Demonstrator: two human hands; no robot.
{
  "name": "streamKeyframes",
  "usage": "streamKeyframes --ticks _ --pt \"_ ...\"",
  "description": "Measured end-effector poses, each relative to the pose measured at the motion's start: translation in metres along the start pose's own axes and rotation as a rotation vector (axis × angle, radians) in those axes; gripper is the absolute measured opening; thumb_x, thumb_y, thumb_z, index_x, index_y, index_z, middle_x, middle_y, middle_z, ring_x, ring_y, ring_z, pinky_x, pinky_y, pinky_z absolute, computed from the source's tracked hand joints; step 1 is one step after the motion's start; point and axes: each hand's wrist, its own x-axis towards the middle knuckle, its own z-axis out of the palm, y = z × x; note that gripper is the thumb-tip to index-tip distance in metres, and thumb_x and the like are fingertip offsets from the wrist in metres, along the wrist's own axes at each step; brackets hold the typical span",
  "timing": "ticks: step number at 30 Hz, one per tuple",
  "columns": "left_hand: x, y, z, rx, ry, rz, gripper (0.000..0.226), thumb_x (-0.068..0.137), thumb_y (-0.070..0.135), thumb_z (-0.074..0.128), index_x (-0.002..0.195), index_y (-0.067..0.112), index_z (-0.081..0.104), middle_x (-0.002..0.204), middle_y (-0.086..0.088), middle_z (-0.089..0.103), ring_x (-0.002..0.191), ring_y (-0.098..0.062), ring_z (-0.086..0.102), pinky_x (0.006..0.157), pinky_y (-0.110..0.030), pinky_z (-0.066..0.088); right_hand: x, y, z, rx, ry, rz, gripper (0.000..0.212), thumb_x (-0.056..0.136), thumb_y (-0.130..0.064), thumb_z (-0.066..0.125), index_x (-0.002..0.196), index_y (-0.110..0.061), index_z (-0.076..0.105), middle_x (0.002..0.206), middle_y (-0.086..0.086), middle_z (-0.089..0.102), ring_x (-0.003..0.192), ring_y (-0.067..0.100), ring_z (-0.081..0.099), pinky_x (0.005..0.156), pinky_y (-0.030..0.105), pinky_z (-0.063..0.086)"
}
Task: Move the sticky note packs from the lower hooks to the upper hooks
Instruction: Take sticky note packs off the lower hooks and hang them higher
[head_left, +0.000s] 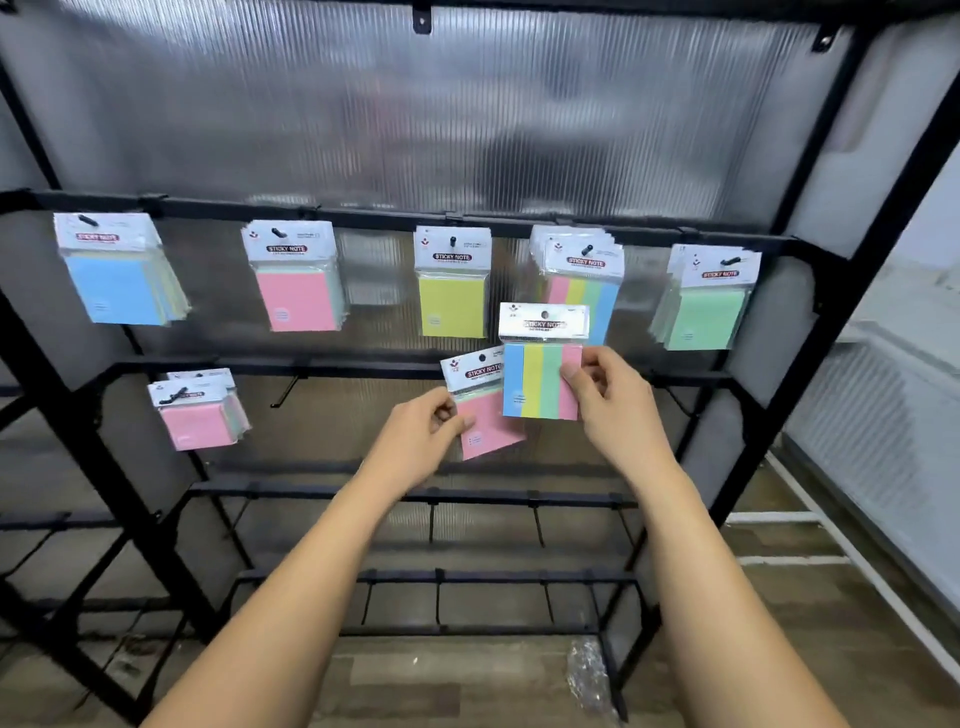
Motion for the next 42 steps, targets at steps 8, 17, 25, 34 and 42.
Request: streamKeyframes --ticks 8,17,25,34,42 --pt "0.014 0.018 -0.001 0.001 0.009 0.04 0.012 0.091 0.028 0.064 0.097 0.017 0.064 0.078 0.006 0.064 0.063 -0.009 0.054 0.064 -0.028 0.045 0.044 -0.014 -0.018 0.014 0.029 -0.034 0.02 0.1 -0.029 0.051 0.109 -0.014 0.06 0.099 0.002 0.066 0.089 0.017 0.061 0.078 0.034 0.05" --pt "0.031 0.015 0.006 0.015 -0.015 0.043 0.014 0.092 0.031 0.062 0.103 0.021 0.063 0.086 0.007 0.066 0.067 -0.01 0.056 0.066 -0.033 0.048 0.071 -0.004 -0.028 0.037 0.056 0.029 0.019 0.1 -0.03 0.052 0.108 -0.015 0.06 0.1 0.004 0.067 0.093 0.024 0.063 0.08 0.041 0.051" --pt "0.032 0.014 0.013 0.014 -0.016 0.04 0.01 0.092 0.027 0.063 0.096 0.018 0.062 0.078 0.011 0.063 0.064 -0.006 0.053 0.066 -0.031 0.047 0.077 0.001 -0.029 0.042 0.043 0.052 0.024 0.101 -0.029 0.048 0.113 -0.013 0.06 0.101 0.0 0.067 0.088 0.015 0.063 0.065 0.025 0.045" --pt "0.031 0.015 0.016 0.008 -0.026 0.038 0.011 0.092 0.027 0.062 0.096 0.016 0.062 0.082 0.009 0.063 0.063 -0.004 0.052 0.06 -0.022 0.041 0.081 0.001 -0.032 0.02 0.075 0.049 0.03 0.101 -0.039 0.046 0.094 -0.013 0.059 0.073 -0.006 0.054 0.068 0.016 0.051 0.07 0.035 0.046" --pt "0.031 0.018 0.018 0.009 -0.031 0.033 0.011 0.093 0.028 0.061 0.096 0.017 0.061 0.083 0.01 0.063 0.063 -0.003 0.052 0.06 -0.02 0.039 0.08 0.005 -0.035 -0.016 0.115 0.051 0.034 0.102 -0.032 0.044 0.077 -0.013 0.056 0.068 -0.004 0.051 0.063 0.012 0.044 0.057 0.026 0.034"
